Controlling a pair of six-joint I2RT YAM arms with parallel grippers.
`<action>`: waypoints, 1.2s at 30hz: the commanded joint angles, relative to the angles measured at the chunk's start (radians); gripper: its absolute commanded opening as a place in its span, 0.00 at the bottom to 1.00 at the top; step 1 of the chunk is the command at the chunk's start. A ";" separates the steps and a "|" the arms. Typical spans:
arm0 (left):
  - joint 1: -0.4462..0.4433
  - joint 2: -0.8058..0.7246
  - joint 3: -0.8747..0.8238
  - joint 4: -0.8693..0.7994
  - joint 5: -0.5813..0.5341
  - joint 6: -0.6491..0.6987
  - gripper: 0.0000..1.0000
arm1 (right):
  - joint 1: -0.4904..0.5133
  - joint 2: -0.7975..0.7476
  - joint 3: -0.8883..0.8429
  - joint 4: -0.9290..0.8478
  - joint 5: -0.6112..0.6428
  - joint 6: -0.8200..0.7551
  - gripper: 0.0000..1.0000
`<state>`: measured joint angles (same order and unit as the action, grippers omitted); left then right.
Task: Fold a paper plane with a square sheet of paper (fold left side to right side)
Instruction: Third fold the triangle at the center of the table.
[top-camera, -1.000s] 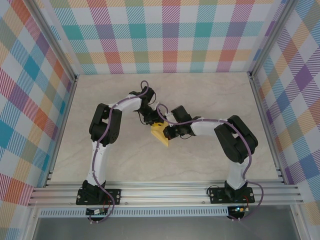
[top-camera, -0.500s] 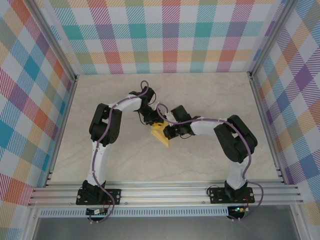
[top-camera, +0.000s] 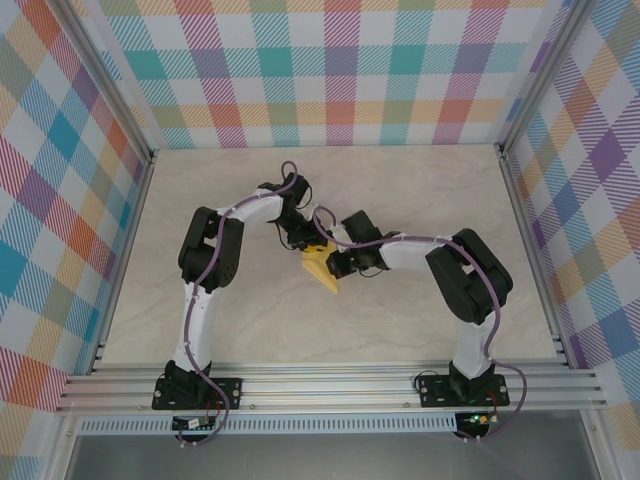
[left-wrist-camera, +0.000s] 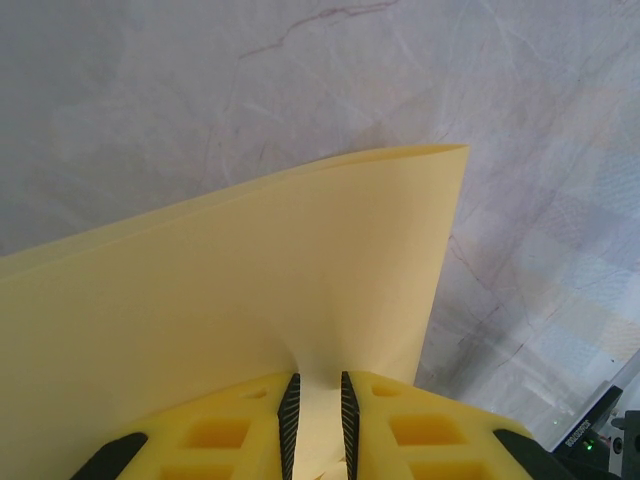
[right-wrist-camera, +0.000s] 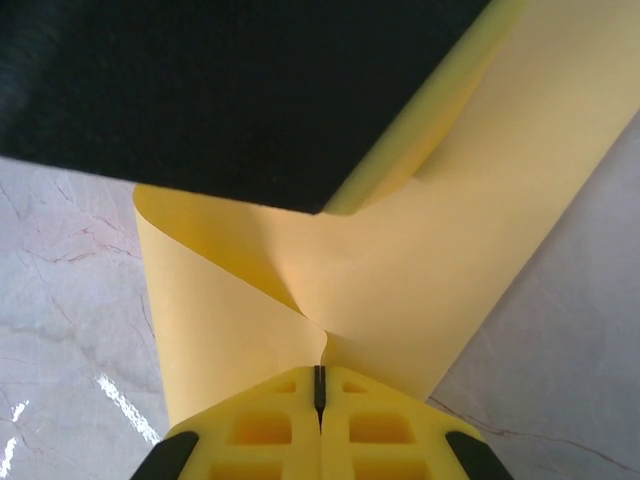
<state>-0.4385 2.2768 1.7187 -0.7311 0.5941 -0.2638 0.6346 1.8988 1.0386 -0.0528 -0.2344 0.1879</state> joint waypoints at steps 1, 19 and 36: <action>-0.024 0.040 0.006 -0.030 -0.011 0.018 0.21 | -0.004 -0.006 -0.053 -0.013 -0.014 0.025 0.00; 0.017 0.008 0.195 -0.149 0.019 0.044 0.37 | -0.004 0.024 -0.060 -0.029 -0.026 0.008 0.00; 0.083 -0.293 -0.246 0.118 0.162 -0.094 0.20 | -0.003 0.028 -0.050 -0.035 -0.037 -0.007 0.00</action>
<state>-0.3573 2.0415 1.5307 -0.7219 0.6521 -0.2920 0.6254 1.8889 1.0096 -0.0154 -0.2554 0.1982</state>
